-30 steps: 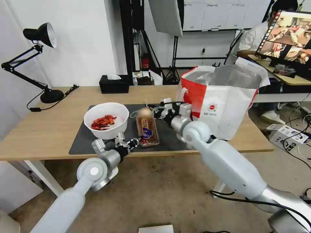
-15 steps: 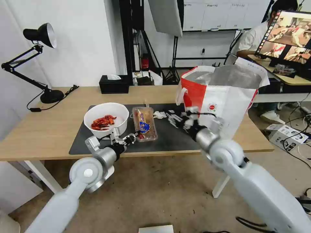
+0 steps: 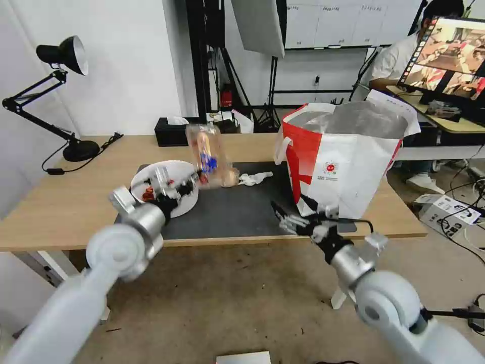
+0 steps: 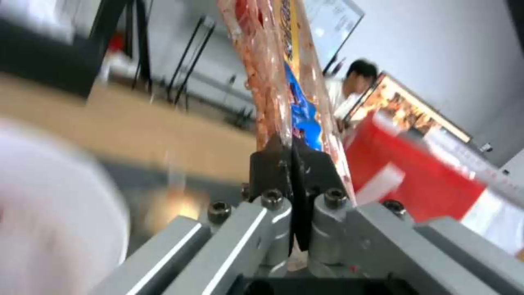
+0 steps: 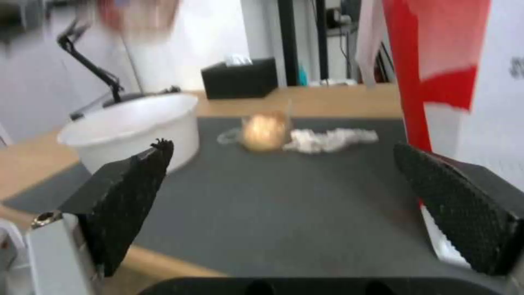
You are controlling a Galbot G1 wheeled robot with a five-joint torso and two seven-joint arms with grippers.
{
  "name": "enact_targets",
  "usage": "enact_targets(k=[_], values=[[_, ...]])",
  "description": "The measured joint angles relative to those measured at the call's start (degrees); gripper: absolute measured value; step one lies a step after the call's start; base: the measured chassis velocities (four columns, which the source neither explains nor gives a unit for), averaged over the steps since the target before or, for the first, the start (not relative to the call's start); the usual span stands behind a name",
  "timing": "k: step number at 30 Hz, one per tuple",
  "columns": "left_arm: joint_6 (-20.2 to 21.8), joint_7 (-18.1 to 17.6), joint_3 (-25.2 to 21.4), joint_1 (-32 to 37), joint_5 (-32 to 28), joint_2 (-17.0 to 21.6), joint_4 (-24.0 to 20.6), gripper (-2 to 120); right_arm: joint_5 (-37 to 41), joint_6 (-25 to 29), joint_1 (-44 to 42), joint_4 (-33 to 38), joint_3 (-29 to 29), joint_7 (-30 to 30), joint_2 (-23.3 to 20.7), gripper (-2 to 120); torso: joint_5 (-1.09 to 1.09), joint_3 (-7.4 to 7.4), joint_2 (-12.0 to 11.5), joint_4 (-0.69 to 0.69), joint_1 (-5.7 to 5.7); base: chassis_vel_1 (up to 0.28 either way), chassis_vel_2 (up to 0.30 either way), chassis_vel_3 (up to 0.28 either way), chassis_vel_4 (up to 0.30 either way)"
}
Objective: Pick up the trash from the table and place it into the takeout bag.
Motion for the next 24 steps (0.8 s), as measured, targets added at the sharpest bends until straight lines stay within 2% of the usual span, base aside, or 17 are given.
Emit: enact_targets(k=[1, 2, 4, 6, 7, 10, 11, 14, 15, 17, 18, 20, 21, 22, 23, 24], values=[[-0.7, 0.0, 1.4, -2.8, 0.4, 0.3, 0.6, 0, -1.3, 0.1, -1.6, 0.4, 0.4, 0.0, 0.6, 100, 0.00, 0.00, 0.0, 0.00, 0.00, 0.000, 0.000, 0.000, 0.000], [-0.7, 0.0, 1.4, -2.8, 0.4, 0.3, 0.6, 0, -1.3, 0.1, -1.6, 0.4, 0.4, 0.0, 0.6, 100, 0.00, 0.00, 0.0, 0.00, 0.00, 0.000, 0.000, 0.000, 0.000], [-2.1, 0.1, 4.9, -8.6, 1.3, 0.3, 2.4, 0, -4.9, 1.6, -5.8, 1.3, 1.3, 0.0, 2.4, 100, 0.01, 0.00, 0.0, 0.00, 0.01, 0.000, 0.000, 0.000, 0.000], [-3.6, 0.1, 8.7, -14.4, 2.3, -1.0, 4.6, 0, -8.5, 3.6, -9.9, 2.2, 2.3, -0.1, 4.1, 100, -0.01, 0.00, 0.0, -0.01, 0.00, 0.000, 0.000, 0.000, 0.000], [-3.6, 0.1, 8.7, -14.4, 2.3, -1.0, 4.6, 0, -8.5, 3.6, -9.9, 2.2, 2.3, -0.1, 4.1, 100, -0.01, 0.00, 0.0, -0.01, 0.00, 0.000, 0.000, 0.000, 0.000], [-5.6, -0.1, 15.1, -22.6, 3.8, -3.9, 8.3, 0, -13.6, 7.1, -14.6, 3.2, 3.5, -0.1, 6.5, 100, 0.01, 0.00, 0.0, -0.01, 0.01, 0.000, 0.000, 0.000, 0.000], [-5.6, -0.1, 15.1, -22.6, 3.8, -3.9, 8.3, 0, -13.6, 7.1, -14.6, 3.2, 3.5, -0.1, 6.5, 100, 0.01, 0.00, 0.0, -0.01, 0.01, 0.000, 0.000, 0.000, 0.000], [-7.4, -0.7, 21.0, -29.5, 5.2, -8.3, 12.3, 0, -17.6, 10.9, -18.2, 3.5, 5.8, 0.0, 8.8, 100, 0.00, 0.00, 0.0, -0.02, 0.01, 0.000, 0.000, 0.000, 0.000], [-7.4, -0.7, 21.0, -29.5, 5.2, -8.3, 12.3, 0, -17.6, 10.9, -18.2, 3.5, 5.8, 0.0, 8.8, 100, 0.00, 0.00, 0.0, -0.02, 0.01, 0.000, 0.000, 0.000, 0.000], [-8.5, -1.4, 24.7, -33.2, 6.4, -12.4, 15.6, 0, -18.8, 12.3, -20.0, 3.4, 6.7, 0.0, 9.8, 100, 0.02, 0.00, 0.0, -0.02, 0.01, 0.000, 0.000, 0.000, 0.000], [-8.5, -1.4, 24.7, -33.2, 6.4, -12.4, 15.6, 0, -18.8, 12.3, -20.0, 3.4, 6.7, 0.0, 9.8, 100, 0.02, 0.00, 0.0, -0.02, 0.01, 0.000, 0.000, 0.000, 0.000], [-9.8, -1.8, 28.2, -36.0, 9.2, -16.4, 19.5, 0, -19.7, 13.0, -20.7, 3.1, 6.9, 0.1, 10.5, 100, 0.03, 0.00, 0.0, -0.03, 0.01, 0.000, 0.000, 0.000, 0.000], [-9.8, -1.8, 28.2, -36.0, 9.2, -16.4, 19.5, 0, -19.7, 13.0, -20.7, 3.1, 6.9, 0.1, 10.5, 100, 0.03, 0.00, 0.0, -0.03, 0.01, 0.000, 0.000, 0.000, 0.000], [-10.5, -2.5, 30.0, -37.2, 11.3, -18.5, 21.8, 0, -20.1, 13.1, -20.9, 3.0, 6.8, 0.1, 10.9, 100, 0.02, 0.00, 0.0, 0.00, 0.01, 0.000, 0.000, 0.000, 0.000], [-10.5, -2.5, 30.0, -37.2, 11.3, -18.5, 21.8, 0, -20.1, 13.1, -20.9, 3.0, 6.8, 0.1, 10.9, 100, 0.02, 0.00, 0.0, 0.00, 0.01, 0.000, 0.000, 0.000, 0.000], [-10.9, -2.8, 31.4, -38.0, 13.0, -20.4, 23.9, 0, -20.4, 13.2, -20.9, 2.9, 6.6, 0.1, 11.3, 100, 0.02, 0.00, 0.0, -0.01, 0.01, 0.000, 0.000, 0.000, 0.000]])
